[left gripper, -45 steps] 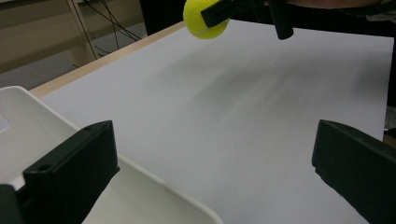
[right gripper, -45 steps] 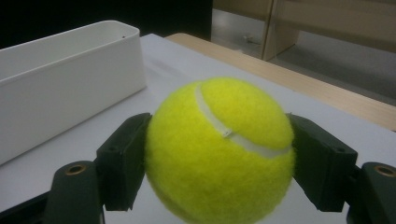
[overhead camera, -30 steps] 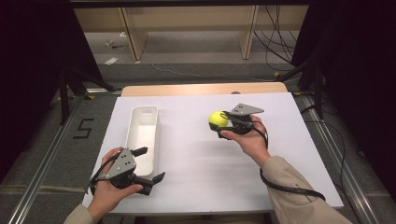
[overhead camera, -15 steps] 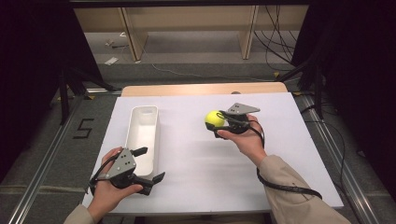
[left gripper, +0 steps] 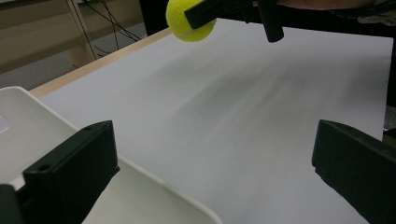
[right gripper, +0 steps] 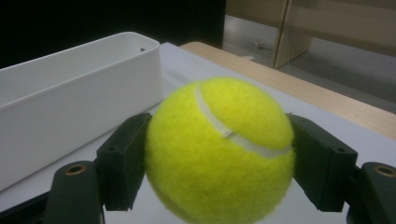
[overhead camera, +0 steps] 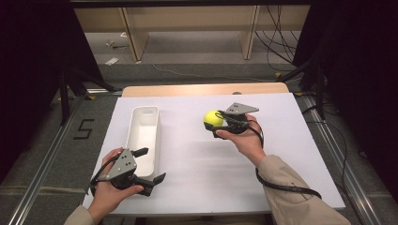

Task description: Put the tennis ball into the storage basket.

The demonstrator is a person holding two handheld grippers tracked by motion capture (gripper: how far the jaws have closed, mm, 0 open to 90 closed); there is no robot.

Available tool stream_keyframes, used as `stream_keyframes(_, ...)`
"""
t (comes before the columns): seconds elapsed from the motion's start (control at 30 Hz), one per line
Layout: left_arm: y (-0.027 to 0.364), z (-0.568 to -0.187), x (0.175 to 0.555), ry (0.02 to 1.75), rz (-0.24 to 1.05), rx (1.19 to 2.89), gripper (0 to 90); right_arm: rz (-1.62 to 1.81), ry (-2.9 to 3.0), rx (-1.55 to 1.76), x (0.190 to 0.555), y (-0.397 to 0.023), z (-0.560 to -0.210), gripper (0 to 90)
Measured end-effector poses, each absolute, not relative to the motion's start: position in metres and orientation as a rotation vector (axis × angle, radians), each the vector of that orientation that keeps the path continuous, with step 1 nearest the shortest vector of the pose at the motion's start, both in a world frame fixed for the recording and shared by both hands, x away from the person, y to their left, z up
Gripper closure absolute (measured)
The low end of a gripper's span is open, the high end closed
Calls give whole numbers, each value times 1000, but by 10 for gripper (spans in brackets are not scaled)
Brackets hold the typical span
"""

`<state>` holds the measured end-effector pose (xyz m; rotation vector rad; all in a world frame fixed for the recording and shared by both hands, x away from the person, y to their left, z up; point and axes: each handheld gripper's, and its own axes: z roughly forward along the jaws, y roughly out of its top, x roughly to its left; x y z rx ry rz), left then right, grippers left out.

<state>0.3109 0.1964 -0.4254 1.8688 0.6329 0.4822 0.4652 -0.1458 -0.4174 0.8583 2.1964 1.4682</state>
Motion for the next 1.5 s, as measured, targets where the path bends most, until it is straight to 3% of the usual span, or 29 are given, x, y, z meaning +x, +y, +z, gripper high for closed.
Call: stream_keyframes(1.5,197,-425,311,629,483,1868,0,1498,2206,816,469,-123,-414,274)
